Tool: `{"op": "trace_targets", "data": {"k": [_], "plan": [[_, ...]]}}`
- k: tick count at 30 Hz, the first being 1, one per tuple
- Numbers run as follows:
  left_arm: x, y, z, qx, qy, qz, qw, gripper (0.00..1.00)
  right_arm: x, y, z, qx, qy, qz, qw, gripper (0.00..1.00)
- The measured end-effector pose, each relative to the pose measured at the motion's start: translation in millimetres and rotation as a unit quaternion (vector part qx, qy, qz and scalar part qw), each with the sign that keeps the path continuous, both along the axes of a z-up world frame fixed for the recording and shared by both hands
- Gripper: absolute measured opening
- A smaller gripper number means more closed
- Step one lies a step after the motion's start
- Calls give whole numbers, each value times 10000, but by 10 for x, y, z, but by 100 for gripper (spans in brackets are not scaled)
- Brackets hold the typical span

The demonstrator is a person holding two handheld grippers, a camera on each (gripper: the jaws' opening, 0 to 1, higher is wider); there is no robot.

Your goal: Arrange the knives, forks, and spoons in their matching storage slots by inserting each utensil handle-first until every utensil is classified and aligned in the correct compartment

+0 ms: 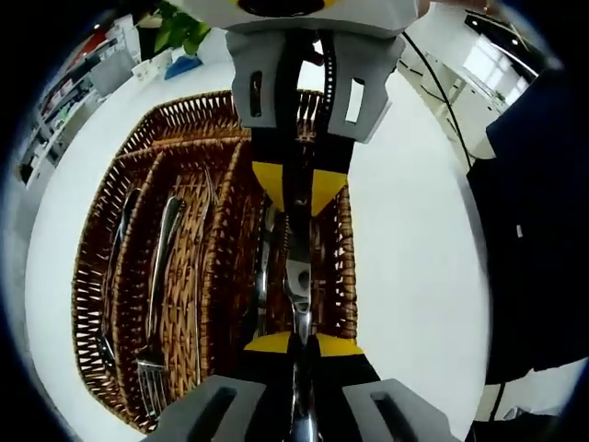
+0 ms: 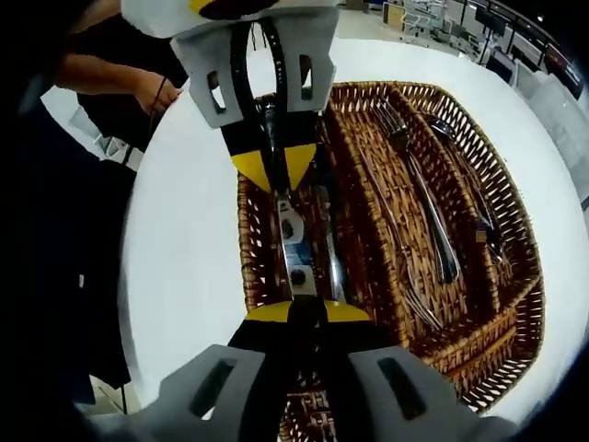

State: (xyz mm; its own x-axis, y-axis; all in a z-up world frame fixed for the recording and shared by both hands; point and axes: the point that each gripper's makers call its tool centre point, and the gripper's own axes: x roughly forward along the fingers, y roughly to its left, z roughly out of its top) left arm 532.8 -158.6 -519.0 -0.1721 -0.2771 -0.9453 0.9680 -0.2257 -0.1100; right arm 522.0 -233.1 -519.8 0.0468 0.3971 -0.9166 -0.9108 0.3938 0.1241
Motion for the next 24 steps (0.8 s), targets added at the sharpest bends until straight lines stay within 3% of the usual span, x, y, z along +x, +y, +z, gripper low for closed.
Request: {"op": "trace_targets", "data": {"k": [5,15,18,21,24], "plan": [[3,14,-53,117,140,34,9998,7,-13,7,-47,-50,184,44,9998,10],[-4,55,-91,314,474,320,9979,7,-19,9,-104,-191,253,59,9995,10],[14,66,-78,313,435,372,9979,10,-11,-1,-102,-194,211,51,9996,10],[20,91,-30,271,415,409,9979,11,-10,-27,-91,-119,379,-254,9989,10],[37,109,18,243,389,462,9979,14,-27,-40,-85,-100,420,-290,9986,9]]}}
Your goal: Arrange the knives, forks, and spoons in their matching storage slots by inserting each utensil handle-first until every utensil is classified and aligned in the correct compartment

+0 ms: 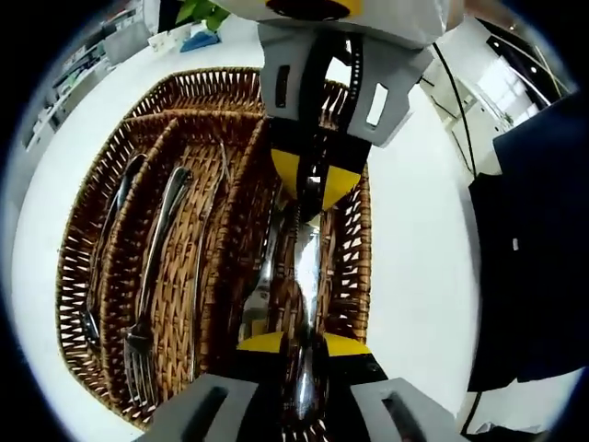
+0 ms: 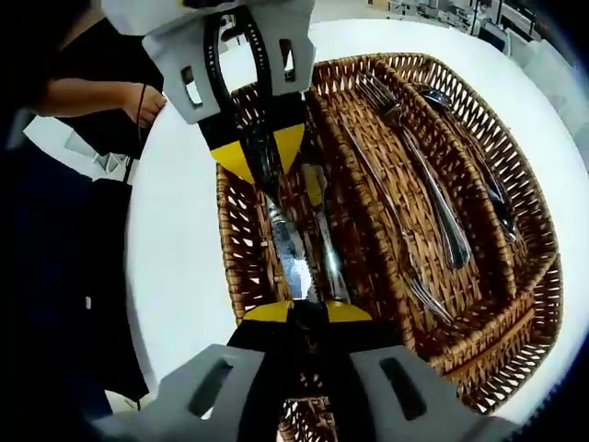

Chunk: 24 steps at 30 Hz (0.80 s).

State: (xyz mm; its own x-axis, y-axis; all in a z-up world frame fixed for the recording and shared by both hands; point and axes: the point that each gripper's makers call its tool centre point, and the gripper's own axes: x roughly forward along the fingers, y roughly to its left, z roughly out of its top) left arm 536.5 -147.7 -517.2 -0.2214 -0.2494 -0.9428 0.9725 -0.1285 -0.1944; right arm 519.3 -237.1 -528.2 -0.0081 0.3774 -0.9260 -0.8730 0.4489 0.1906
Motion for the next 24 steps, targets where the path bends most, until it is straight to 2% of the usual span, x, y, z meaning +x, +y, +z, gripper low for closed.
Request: {"op": "trace_targets", "data": {"k": [4,7,9,12,13,14,15,19,22,23,24], "plan": [[4,25,54,-63,-58,100,9999,16,-17,-46,26,1,-40,-46,10000,9],[-4,17,112,-192,-79,225,9995,17,-8,-73,91,18,-191,-15,9998,13],[4,-45,170,-446,-45,566,9974,20,13,-85,123,29,-325,-44,9995,15],[0,-115,259,-749,16,851,9935,22,44,-107,186,38,-593,1,9982,18],[-30,-146,298,-837,138,1018,9912,22,94,-120,221,6,-808,-52,9967,21],[-25,-159,317,-889,132,1093,9899,22,110,-121,242,25,-881,-132,9960,24],[10,-189,345,-1020,2,1168,9879,24,130,-125,273,59,-956,-280,9950,26],[40,-235,430,-1356,-191,1452,9799,29,201,-85,388,367,-1246,-798,9883,35],[32,-265,522,-1741,-319,1710,9692,36,313,-153,513,437,-1790,-1261,9747,46],[67,-262,562,-1893,-458,1876,9627,39,307,-150,555,586,-1822,-1478,9703,51],[70,-252,588,-1969,-501,1969,9592,44,299,-162,583,653,-1828,-1664,9668,56]]}}
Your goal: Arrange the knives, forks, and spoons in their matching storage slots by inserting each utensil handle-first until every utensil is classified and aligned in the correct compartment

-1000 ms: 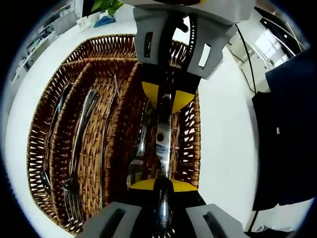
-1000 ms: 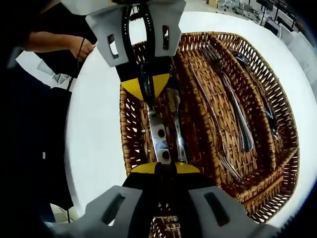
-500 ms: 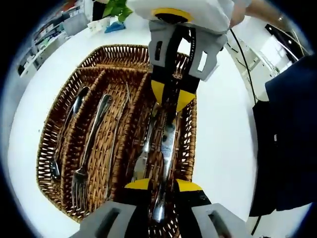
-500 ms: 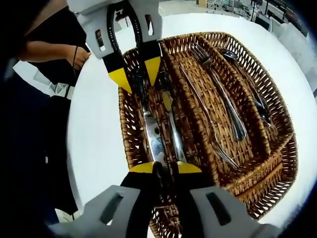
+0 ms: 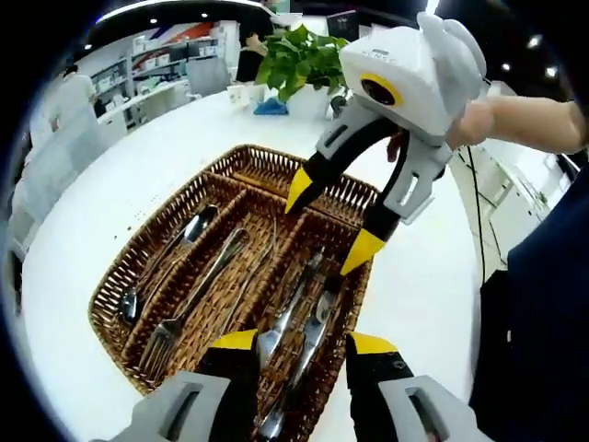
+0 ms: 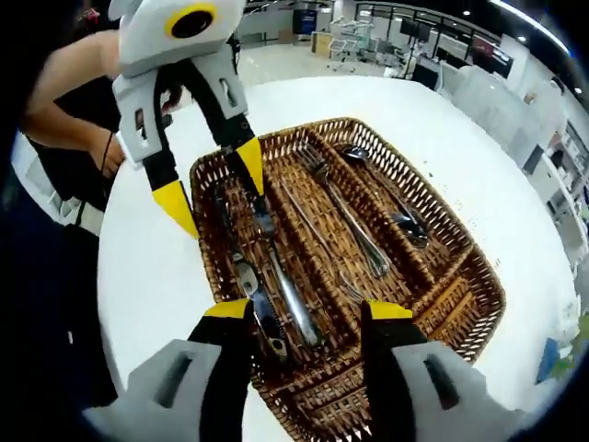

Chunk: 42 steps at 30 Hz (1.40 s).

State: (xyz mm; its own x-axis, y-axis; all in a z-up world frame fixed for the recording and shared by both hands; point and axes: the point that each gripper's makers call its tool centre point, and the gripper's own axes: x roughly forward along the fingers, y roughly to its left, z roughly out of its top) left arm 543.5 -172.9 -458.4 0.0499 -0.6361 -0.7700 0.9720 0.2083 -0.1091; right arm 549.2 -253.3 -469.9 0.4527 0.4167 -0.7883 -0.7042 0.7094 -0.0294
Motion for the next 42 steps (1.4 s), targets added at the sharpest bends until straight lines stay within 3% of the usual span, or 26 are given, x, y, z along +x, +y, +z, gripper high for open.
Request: {"op": "trace_targets", "data": {"k": [4,7,14,18,22,32,42], "plan": [[-17,78,92,-330,7,487,9983,60,-31,-64,115,233,-226,-428,9986,79],[-51,149,116,-433,-54,662,9969,77,-99,-112,168,379,-228,-655,9969,84],[-152,252,194,-747,39,1059,9916,81,-253,-188,291,434,-455,-878,9942,99],[-173,303,291,-1013,11,1333,9859,88,-361,-292,347,441,-542,-1036,9922,99],[-231,379,360,-1192,65,1491,9816,88,-509,-411,394,494,-573,-1181,9901,99],[-377,572,456,-1352,92,1848,9734,99,-816,-758,494,415,-691,-1537,9848,99],[-452,763,551,-1394,-73,2087,9680,100,-1058,-887,560,362,-744,-1689,9821,99]]}}
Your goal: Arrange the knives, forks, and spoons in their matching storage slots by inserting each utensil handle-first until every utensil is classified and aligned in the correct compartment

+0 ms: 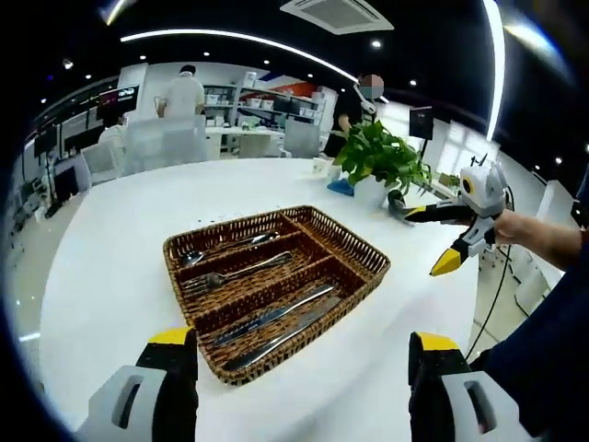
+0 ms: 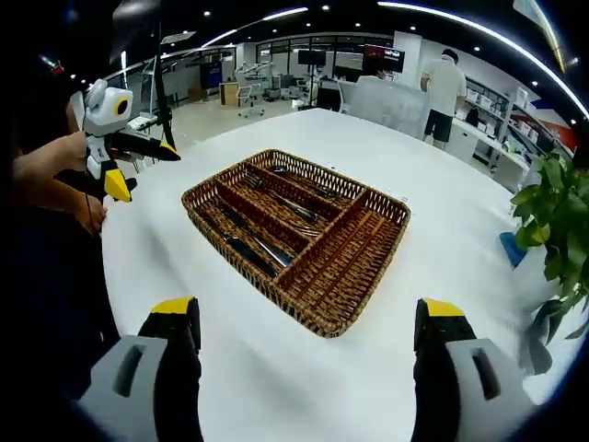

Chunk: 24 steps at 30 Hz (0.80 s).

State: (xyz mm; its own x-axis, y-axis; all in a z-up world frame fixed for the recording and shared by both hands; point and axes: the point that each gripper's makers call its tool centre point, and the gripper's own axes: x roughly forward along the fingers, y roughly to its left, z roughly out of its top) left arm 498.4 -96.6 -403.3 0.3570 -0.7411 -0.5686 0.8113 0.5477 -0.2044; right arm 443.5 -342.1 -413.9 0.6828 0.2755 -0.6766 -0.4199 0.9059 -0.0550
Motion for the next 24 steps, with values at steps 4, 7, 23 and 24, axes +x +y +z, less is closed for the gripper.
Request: {"op": "trace_targets", "data": {"k": [4,7,23,24], "plan": [[-6,89,8,-33,-12,177,9998,100,-72,-22,2,-9,26,-64,10000,99],[-9,147,5,-5,-17,295,9996,100,-117,-25,23,-45,5,-65,10000,99],[-90,226,52,-71,-42,480,9988,100,-197,-85,31,-88,-7,-191,9998,99],[-90,224,58,-75,-56,487,9988,100,-200,-84,33,-77,-14,-192,9998,99]]}}
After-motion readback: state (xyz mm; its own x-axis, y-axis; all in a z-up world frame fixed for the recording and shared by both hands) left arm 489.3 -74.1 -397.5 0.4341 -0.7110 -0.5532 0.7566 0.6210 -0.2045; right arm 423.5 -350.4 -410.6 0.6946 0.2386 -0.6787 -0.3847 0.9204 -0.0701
